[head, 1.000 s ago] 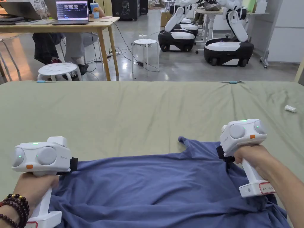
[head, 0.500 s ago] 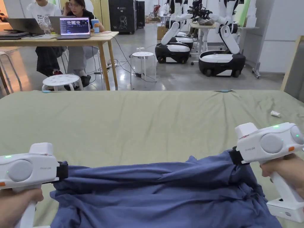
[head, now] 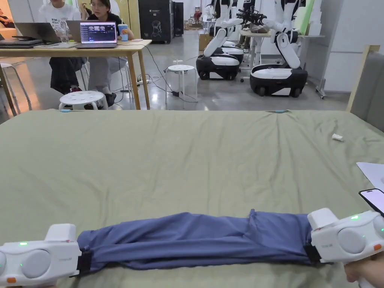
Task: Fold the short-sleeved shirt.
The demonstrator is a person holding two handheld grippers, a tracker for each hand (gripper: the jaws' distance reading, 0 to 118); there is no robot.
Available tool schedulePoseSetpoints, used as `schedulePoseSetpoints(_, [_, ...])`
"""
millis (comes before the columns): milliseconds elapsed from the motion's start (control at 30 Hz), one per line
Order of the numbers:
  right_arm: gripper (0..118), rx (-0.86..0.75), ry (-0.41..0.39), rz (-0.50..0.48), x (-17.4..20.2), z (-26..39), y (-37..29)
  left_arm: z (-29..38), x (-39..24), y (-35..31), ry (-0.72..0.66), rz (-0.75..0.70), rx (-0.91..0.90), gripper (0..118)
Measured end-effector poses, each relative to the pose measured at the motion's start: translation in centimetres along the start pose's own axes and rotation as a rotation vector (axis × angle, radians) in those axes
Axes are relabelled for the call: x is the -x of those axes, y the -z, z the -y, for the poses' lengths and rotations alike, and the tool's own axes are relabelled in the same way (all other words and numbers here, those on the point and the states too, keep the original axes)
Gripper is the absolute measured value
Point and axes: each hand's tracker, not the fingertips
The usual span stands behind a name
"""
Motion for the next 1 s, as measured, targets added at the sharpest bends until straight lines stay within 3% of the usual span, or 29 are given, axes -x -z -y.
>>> schedulePoseSetpoints(167, [3,-0.015,0.058,-0.006,-0.4,0.1,1.3,-0.1,0.1,0.1,0.014,-0.011,-0.021,2])
schedulePoseSetpoints(233, [9,-0.016,0.058,-0.004,-0.5,-0.1,1.0,-0.3,0.6,-0.2,0.007,-0.004,-0.03,12])
schedulePoseSetpoints(267, [20,-0.043,0.068,0.002,-0.7,-0.1,0.8,-0.4,0.8,-0.5,0.004,-0.018,-0.042,26])
schedulePoseSetpoints(300, [37,-0.071,0.079,0.009,-0.8,0.0,0.1,-0.6,1.1,-0.8,-0.006,-0.064,-0.057,49])
schedulePoseSetpoints(333, [70,-0.08,0.1,0.01,-1.0,0.0,-0.5,-0.7,1.2,-1.5,-0.01,-0.079,-0.064,84])
schedulePoseSetpoints(367, [94,-0.09,0.124,0.016,-1.1,0.0,-1.3,-0.8,1.7,-2.1,-0.016,-0.067,-0.072,106])
schedulePoseSetpoints(400, [112,-0.107,0.135,0.013,-1.1,0.0,-2.2,-1.0,2.0,-3.0,-0.042,-0.041,-0.103,118])
schedulePoseSetpoints(433, [118,-0.153,0.14,0.01,-1.0,0.0,-3.2,-1.2,2.2,-3.8,-0.068,-0.024,-0.134,118])
schedulePoseSetpoints(500, [118,-0.199,0.143,0.022,-0.2,-0.7,-5.1,-2.0,1.9,-5.1,-0.081,-0.022,-0.144,118])
schedulePoseSetpoints(533, [116,-0.203,0.151,0.036,0.4,-1.2,-5.8,-2.6,1.5,-5.4,-0.078,-0.025,-0.143,116])
schedulePoseSetpoints(567, [108,-0.216,0.153,0.052,1.0,-1.8,-6.1,-3.1,0.8,-5.7,-0.067,-0.029,-0.148,104])
schedulePoseSetpoints(600, [92,-0.242,0.15,0.066,1.7,-2.4,-6.3,-3.6,-0.1,-6.1,-0.042,-0.031,-0.176,80])
schedulePoseSetpoints(633, [60,-0.266,0.13,0.074,2.8,-3.2,-6.2,-4.1,-1.2,-6.2,-0.015,-0.043,-0.209,34])
schedulePoseSetpoints(667, [31,-0.268,0.124,0.082,3.5,-3.7,-6.0,-4.4,-2.1,-6.1,0.003,-0.064,-0.222,5])
schedulePoseSetpoints(700, [10,-0.261,0.126,0.09,4.3,-4.2,-5.6,-4.6,-2.9,-5.8,0.011,-0.07,-0.233,0])
schedulePoseSetpoints(733, [1,-0.259,0.13,0.089,4.9,-4.5,-5.4,-4.7,-3.4,-5.7,0.015,-0.069,-0.242,0])
schedulePoseSetpoints(833, [0,-0.278,0.168,0.024,6.3,-4.5,-5.4,-5.0,-4.5,-4.9,0.038,-0.047,-0.219,0])
schedulePoseSetpoints(1000, [0,-0.281,0.12,0.014,7.5,-4.4,-6.2,-4.7,-2.8,-5.2,0.033,0.023,-0.194,0])
